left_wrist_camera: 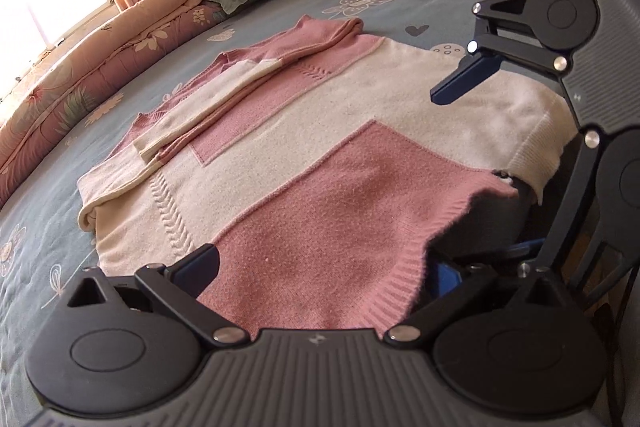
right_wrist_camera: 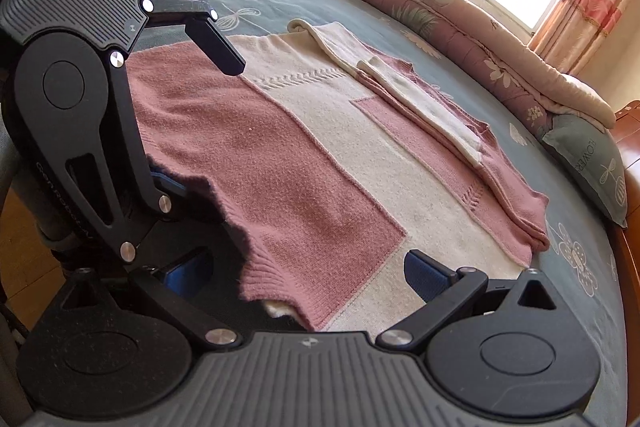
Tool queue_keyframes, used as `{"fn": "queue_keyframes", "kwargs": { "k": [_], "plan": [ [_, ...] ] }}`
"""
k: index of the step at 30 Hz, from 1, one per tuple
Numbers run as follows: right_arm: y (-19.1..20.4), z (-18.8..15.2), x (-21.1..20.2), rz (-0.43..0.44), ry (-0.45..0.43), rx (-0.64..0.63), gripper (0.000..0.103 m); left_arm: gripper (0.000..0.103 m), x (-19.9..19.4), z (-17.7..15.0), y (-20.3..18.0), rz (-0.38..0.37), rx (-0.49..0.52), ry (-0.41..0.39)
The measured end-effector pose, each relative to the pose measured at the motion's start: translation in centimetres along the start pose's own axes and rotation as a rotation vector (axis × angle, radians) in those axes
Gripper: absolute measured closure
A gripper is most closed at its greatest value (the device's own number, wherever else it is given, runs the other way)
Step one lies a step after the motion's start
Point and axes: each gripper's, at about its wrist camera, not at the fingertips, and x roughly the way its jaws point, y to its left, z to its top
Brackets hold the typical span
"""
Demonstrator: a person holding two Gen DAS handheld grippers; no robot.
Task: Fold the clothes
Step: 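Grasp the ribbed hem with the left gripper while the right gripper grasps it too, then lift the hem with both grippers and fold it toward the collar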
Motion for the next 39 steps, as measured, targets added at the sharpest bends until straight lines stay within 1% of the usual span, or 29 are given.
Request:
{"fn": "queue_keyframes", "kwargs": {
  "k": [2, 4, 6, 8, 11, 13, 14, 16, 18, 20, 23, 26, 29, 31, 33, 35, 37, 39],
  "plan": [
    [0.7, 0.2, 0.5, -0.032, -0.011, -0.034, 0.0, 0.001, 0.0, -0.2, 0.2, -0.004, -0.005, 0.004],
    [1.1, 0.0, 1.1, -0.1, 0.001, -0.073, 0.0, 0.001, 0.0, -0.8, 0.2, -0.025, -0.001, 0.012],
    [0.8, -0.3, 0.8, -0.112, -0.011, -0.063, 0.0, 0.001, 0.0, -1.4, 0.0, -0.019, 0.011, 0.023],
    [0.7, -0.6, 0.7, -0.156, -0.021, -0.066, 0.0, 0.001, 0.1, -1.9, -0.1, -0.024, 0.013, 0.037],
    [0.7, -1.0, 0.6, -0.227, -0.047, -0.068, 0.0, 0.001, 0.6, -1.9, -0.5, -0.075, -0.003, 0.055],
    [0.7, -0.9, 0.2, -0.251, -0.08, -0.048, 0.0, 0.001, 0.9, -1.8, -0.7, -0.093, -0.018, 0.041],
    [0.6, -0.8, 0.0, -0.262, -0.094, -0.039, 0.0, 0.001, 1.0, -1.7, -0.8, -0.089, -0.025, 0.033],
    [0.4, -0.7, -0.2, -0.266, -0.101, -0.034, 0.0, 0.001, 1.2, -1.4, -0.9, -0.059, -0.034, 0.021],
    [0.3, -0.7, -0.4, -0.269, -0.104, -0.032, 0.0, 0.001, 1.1, -1.3, -0.8, -0.002, -0.019, 0.009],
    [0.3, -0.9, -0.4, -0.269, -0.104, -0.032, 0.0, 0.001, 1.0, -1.4, -0.7, 0.076, 0.019, -0.002],
    [0.3, -1.2, -0.1, -0.268, -0.097, -0.024, 0.0, 0.001, 0.7, -2.1, -0.5, 0.169, 0.083, -0.012],
    [0.8, -1.7, 0.5, -0.29, -0.074, -0.049, 0.0, 0.0, 0.2, -3.2, -0.4, 0.228, 0.153, -0.022],
    [1.6, -2.2, 1.5, -0.353, -0.039, -0.113, 0.0, 0.0, -0.1, -3.6, -0.2, 0.25, 0.174, -0.029],
    [2.0, -1.9, 1.8, -0.367, -0.042, -0.111, 0.0, 0.0, 0.3, -3.0, -0.3, 0.252, 0.164, -0.02],
    [2.5, -1.4, 2.2, -0.364, -0.04, -0.116, 0.0, 0.001, 0.9, -2.3, -0.7, 0.242, 0.164, -0.019],
    [2.9, -1.0, 2.5, -0.367, -0.044, -0.134, 0.0, 0.0, 1.4, -1.9, -1.2, 0.233, 0.189, -0.024],
    [2.9, -1.5, 2.3, -0.383, -0.045, -0.163, 0.0, 0.0, 1.4, -2.1, -1.1, 0.228, 0.227, -0.029],
    [1.7, -2.6, 1.9, -0.411, -0.02, -0.156, 0.0, 0.0, 1.1, -2.8, -0.3, 0.252, 0.249, -0.018]
  ]
}}
